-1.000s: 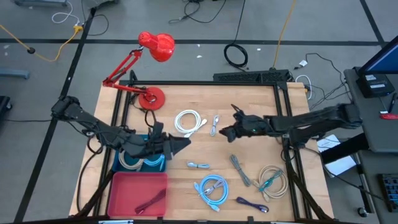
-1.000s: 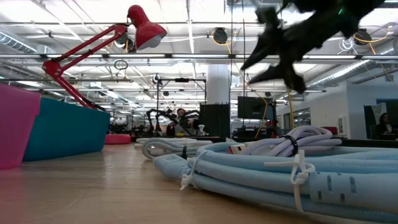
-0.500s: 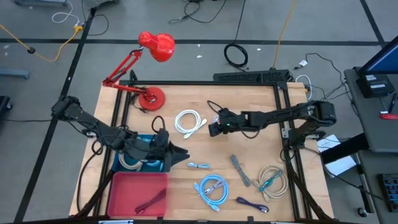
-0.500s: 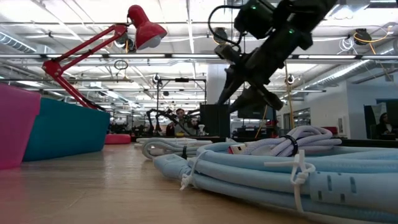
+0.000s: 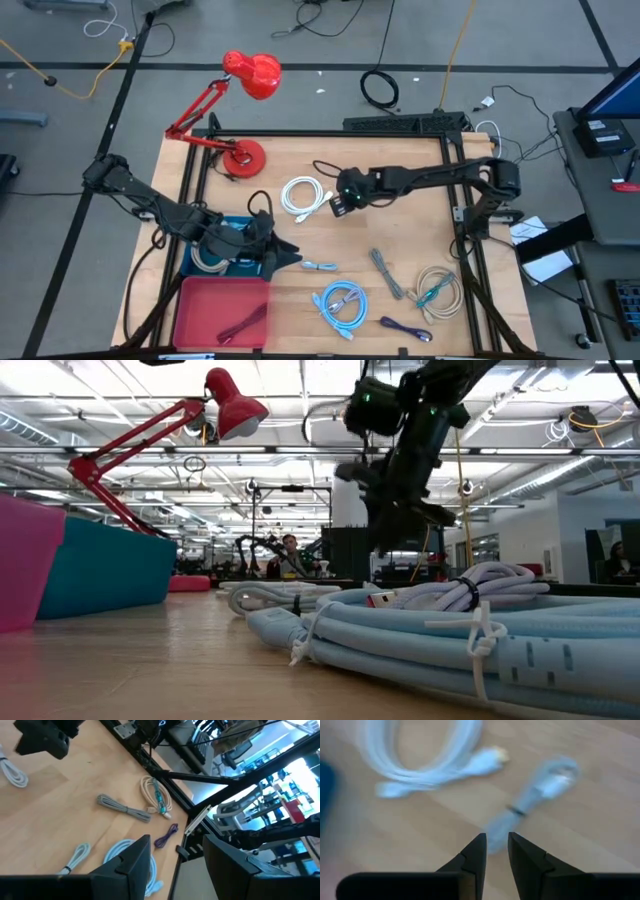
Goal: Pick & Place USB Port
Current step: Put the white USB cable into the red bin
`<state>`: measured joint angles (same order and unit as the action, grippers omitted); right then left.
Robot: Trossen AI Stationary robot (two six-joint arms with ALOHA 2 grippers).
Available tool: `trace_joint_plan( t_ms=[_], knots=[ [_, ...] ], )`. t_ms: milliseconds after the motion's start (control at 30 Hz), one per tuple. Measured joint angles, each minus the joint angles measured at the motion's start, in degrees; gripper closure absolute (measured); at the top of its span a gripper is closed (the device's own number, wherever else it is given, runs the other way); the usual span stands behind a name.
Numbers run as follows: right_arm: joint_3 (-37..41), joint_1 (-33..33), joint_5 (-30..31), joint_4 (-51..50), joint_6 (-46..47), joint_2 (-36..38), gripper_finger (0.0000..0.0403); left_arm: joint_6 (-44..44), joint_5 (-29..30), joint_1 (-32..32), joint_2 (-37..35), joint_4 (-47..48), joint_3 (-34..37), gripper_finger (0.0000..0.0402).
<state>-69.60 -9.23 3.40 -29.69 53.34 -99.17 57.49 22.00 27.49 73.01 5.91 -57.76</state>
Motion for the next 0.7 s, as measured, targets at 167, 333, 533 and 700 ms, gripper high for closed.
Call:
trace_joint_plan(
  t_ms=[167,333,533,700],
  knots=[
    [-0.46,-2.89,-2.61,-0.75,0.04,-1.47,0.0332,-0.28,0.37,0.23,-0.02,0.5,0.0,0.0218],
    [-0.44,-4.24,-3.88,-0.48,-0.46,-2.89,0.0332,-0.37,0.51,0.37,-0.02,0.93,0.0,0.0218],
    [-0.47,-4.49,-5.28,3.19,-1.96,-4.52,0.0325,0.22,1.59,0.94,-0.02,2.15,0.0,0.0218],
    [-0.36,-4.49,-11.02,6.09,-2.35,-7.84,0.0296,0.66,2.25,1.16,-0.07,2.17,0.0,0.0218]
  ],
)
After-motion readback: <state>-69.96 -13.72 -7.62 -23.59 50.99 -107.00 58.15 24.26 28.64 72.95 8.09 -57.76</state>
